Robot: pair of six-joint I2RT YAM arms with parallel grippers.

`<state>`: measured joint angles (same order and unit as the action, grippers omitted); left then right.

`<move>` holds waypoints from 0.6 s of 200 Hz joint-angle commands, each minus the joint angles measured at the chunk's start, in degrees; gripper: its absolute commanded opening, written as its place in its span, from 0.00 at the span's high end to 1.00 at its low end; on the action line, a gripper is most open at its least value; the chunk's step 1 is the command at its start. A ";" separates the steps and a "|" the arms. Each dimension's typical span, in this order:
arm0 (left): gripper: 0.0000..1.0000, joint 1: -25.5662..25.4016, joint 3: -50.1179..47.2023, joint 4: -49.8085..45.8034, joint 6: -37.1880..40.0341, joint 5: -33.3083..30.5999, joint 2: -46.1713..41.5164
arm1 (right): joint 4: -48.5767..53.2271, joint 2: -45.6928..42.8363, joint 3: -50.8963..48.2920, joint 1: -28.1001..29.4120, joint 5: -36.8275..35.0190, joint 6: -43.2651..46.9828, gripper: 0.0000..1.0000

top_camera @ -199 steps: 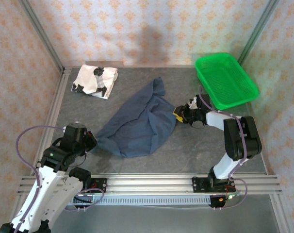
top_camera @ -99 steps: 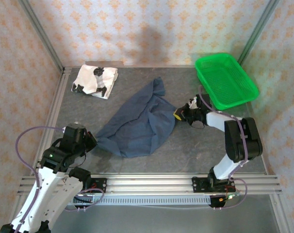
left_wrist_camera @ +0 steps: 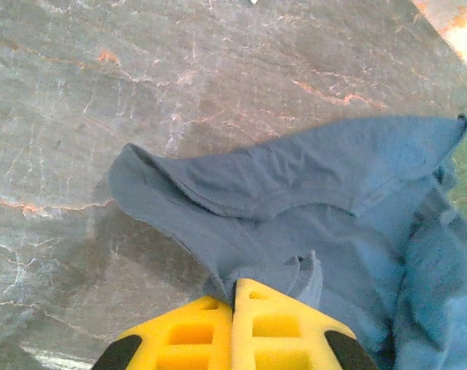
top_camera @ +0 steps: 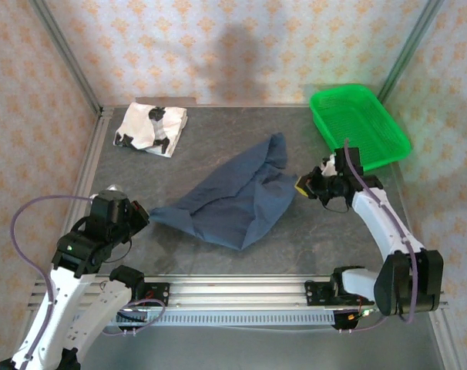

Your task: Fold and stack the t-shirts

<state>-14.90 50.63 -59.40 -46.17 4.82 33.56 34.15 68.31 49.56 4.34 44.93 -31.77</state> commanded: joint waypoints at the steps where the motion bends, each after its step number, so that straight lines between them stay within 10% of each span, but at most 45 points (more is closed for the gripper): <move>1: 1.00 0.07 1.97 0.09 1.28 -2.44 0.97 | 12.05 -4.57 -4.06 -0.09 -3.48 2.77 0.99; 51: 1.00 0.13 -0.88 1.55 0.76 -1.51 0.72 | 6.13 -12.39 -20.18 -0.20 -5.77 -2.05 0.86; 120: 1.00 0.21 -4.33 2.82 0.60 -1.22 0.29 | 6.17 -11.85 -17.08 -4.40 -12.22 -0.37 0.72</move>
<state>-14.90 47.13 -58.11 -45.98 4.23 34.39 40.69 56.14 29.39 0.97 35.73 -33.15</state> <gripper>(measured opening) 0.041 0.265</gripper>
